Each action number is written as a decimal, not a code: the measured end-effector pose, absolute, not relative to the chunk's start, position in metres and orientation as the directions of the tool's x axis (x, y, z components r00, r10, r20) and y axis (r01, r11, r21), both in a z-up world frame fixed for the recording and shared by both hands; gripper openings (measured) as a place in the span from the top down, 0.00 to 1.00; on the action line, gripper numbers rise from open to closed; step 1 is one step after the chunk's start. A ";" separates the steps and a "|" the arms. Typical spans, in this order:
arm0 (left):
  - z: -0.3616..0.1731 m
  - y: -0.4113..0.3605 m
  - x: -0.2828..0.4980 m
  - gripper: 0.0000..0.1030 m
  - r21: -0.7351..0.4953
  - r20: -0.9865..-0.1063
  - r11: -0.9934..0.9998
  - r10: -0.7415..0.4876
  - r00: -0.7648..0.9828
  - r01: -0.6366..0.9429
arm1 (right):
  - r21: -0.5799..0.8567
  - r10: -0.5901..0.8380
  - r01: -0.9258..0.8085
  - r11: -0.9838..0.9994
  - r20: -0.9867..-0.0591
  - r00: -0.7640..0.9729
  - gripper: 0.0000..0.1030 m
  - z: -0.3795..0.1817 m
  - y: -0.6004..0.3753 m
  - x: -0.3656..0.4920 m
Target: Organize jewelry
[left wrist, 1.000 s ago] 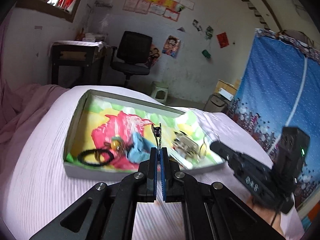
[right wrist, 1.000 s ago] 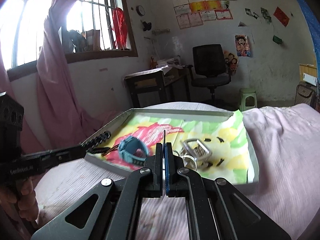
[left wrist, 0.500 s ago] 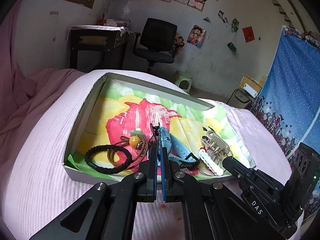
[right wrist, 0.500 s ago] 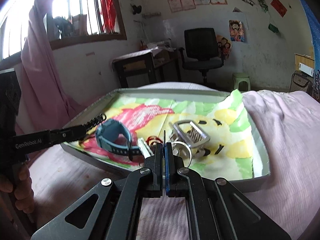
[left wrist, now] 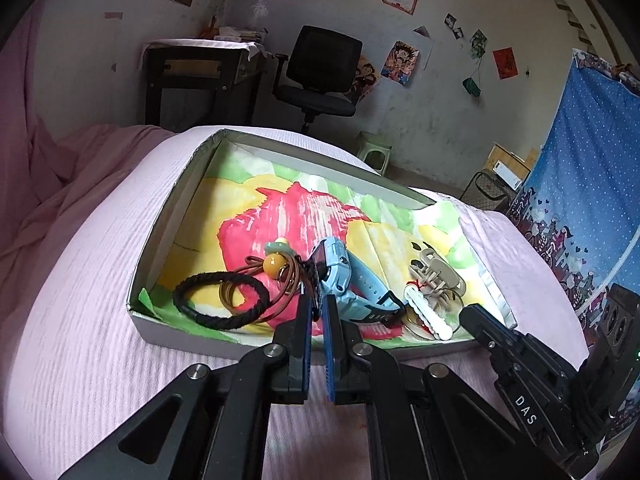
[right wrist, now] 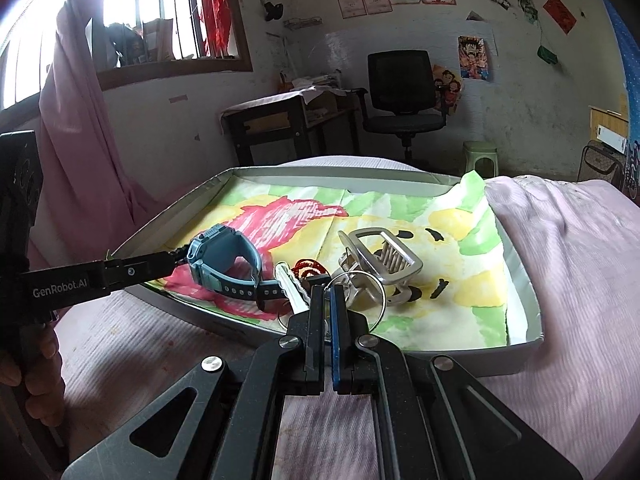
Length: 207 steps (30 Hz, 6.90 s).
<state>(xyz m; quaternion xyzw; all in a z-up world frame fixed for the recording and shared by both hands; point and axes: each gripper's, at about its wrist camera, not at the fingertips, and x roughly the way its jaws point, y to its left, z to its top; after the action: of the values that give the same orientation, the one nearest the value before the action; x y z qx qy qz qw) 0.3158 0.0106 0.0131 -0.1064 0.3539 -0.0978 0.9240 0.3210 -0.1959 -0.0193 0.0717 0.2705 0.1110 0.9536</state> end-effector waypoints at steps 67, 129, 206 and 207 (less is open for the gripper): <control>0.024 0.025 0.052 0.01 -0.095 -0.316 0.995 -0.049 0.947 0.020 | 0.131 0.106 -0.069 0.989 -0.298 0.949 0.01 0.015 -0.234 0.073; 0.012 0.019 0.040 0.01 -0.064 -0.274 0.998 -0.037 0.961 0.020 | 0.097 0.075 -0.049 0.994 -0.283 0.956 0.01 0.005 -0.225 0.062; 0.013 0.015 0.038 0.01 -0.056 -0.275 0.998 -0.042 0.960 0.028 | 0.099 0.076 -0.049 0.994 -0.284 0.956 0.01 0.005 -0.225 0.061; 0.013 0.015 0.039 0.01 -0.056 -0.276 0.998 -0.043 0.960 0.028 | 0.100 0.076 -0.049 0.994 -0.284 0.956 0.01 0.005 -0.225 0.061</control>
<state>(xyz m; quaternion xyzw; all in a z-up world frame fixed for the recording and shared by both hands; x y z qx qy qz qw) 0.0386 0.0152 0.0127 -0.0258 0.1399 -0.0180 0.9897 0.0612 -0.2249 0.0054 0.0459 0.1453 0.0316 0.9878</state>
